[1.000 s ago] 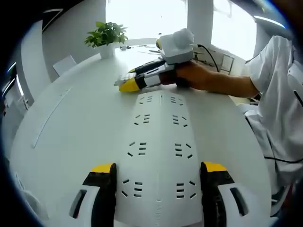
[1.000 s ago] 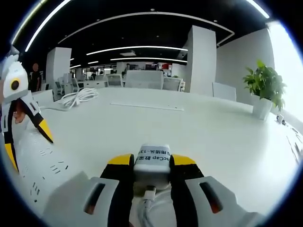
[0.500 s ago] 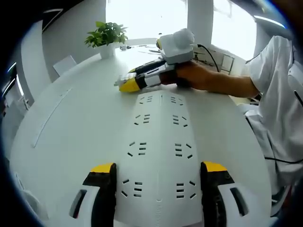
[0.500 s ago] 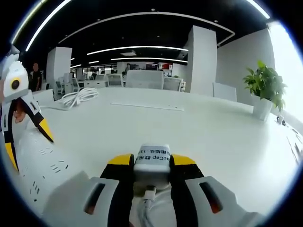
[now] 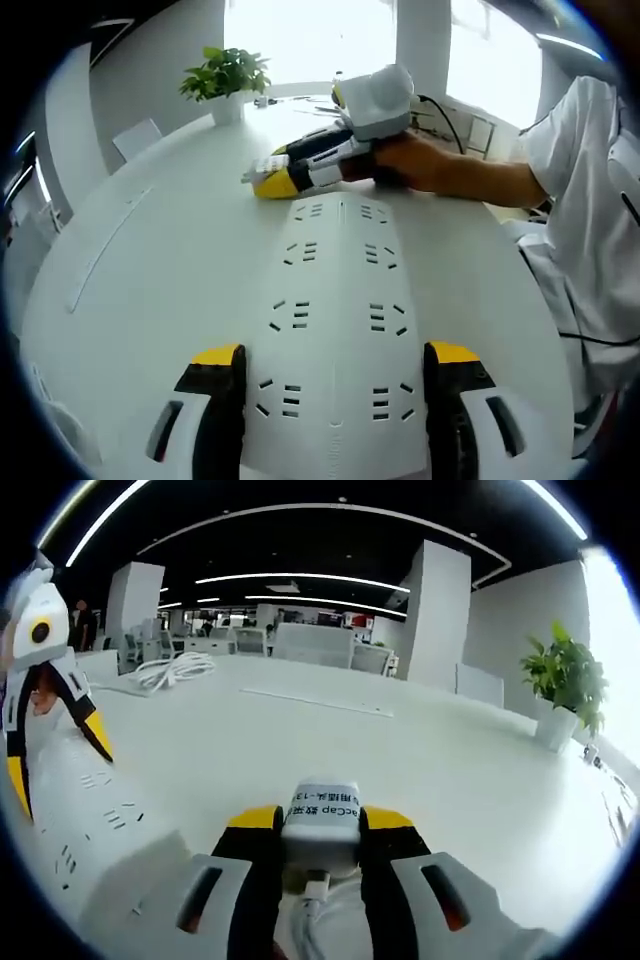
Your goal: Straighten the power strip on the desk, plug the charger into it
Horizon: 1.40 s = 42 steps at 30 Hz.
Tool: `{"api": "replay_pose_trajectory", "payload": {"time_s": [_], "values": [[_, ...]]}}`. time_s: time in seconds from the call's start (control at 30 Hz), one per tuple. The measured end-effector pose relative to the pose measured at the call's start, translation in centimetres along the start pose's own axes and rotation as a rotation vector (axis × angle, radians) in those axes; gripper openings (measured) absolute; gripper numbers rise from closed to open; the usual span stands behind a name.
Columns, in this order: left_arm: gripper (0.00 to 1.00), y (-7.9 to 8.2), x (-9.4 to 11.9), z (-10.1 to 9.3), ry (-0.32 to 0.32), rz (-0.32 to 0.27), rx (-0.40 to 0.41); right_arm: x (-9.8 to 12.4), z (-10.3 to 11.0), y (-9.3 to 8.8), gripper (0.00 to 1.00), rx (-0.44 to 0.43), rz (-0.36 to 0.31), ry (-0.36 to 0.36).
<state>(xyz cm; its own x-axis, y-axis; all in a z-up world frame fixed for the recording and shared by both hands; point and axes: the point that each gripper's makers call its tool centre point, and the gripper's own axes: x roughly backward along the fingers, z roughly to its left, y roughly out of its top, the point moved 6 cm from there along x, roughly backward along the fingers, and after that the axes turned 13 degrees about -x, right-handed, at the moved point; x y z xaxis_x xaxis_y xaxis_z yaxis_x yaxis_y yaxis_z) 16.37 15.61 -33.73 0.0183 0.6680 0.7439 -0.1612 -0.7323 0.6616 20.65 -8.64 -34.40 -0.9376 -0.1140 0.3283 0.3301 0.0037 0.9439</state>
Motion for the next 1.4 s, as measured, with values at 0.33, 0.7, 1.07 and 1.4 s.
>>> {"api": "replay_pose_trajectory", "payload": {"time_s": [0.33,0.7,1.07,1.4], "values": [[0.73,0.0,0.0,0.0,0.001,-0.004,0.001,-0.2,-0.2,0.1,0.29,-0.054,-0.009,0.006],[0.74,0.0,0.0,0.0,0.001,-0.012,0.001,-0.3,-0.4,0.2,0.29,-0.06,-0.016,0.009],[0.74,0.0,0.0,0.0,0.003,-0.019,0.002,0.1,-0.1,0.7,0.29,-0.126,-0.053,0.039],[0.74,0.0,-0.1,0.0,0.008,-0.017,0.001,1.7,-0.3,1.9,0.29,-0.241,-0.098,0.09]]}}
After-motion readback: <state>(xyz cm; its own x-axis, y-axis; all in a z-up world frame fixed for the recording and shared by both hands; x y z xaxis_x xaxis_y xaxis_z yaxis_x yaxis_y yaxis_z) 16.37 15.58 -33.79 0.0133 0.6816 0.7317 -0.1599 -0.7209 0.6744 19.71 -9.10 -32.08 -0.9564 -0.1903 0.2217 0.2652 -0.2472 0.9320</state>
